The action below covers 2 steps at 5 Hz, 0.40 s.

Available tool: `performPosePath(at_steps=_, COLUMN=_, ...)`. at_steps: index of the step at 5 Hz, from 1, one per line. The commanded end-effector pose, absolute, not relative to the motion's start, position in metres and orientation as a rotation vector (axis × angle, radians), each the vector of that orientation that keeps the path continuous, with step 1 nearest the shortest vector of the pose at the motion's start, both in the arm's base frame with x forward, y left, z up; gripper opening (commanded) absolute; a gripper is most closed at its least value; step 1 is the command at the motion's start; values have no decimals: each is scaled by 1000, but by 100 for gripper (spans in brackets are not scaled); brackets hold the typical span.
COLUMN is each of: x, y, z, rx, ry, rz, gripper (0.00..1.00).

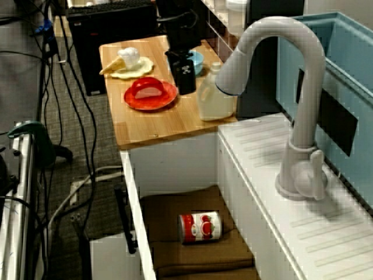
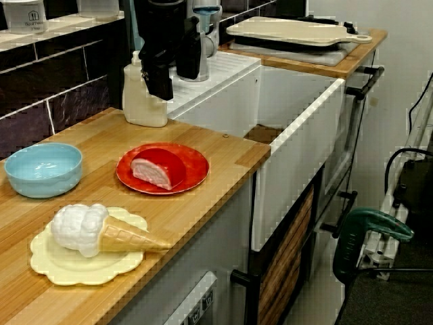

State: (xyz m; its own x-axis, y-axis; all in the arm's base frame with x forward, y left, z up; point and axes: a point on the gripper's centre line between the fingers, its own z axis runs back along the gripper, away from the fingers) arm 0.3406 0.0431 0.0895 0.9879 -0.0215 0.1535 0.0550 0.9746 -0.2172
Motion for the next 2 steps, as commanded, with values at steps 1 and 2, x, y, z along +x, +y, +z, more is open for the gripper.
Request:
performPosePath(at_steps=1, x=323, y=62, z=111, rx=-103, ry=-223, rz=-147, gripper=100)
performPosePath(at_steps=2, x=316, y=75, z=106, rx=-76, ry=-212, rz=-161, gripper=100)
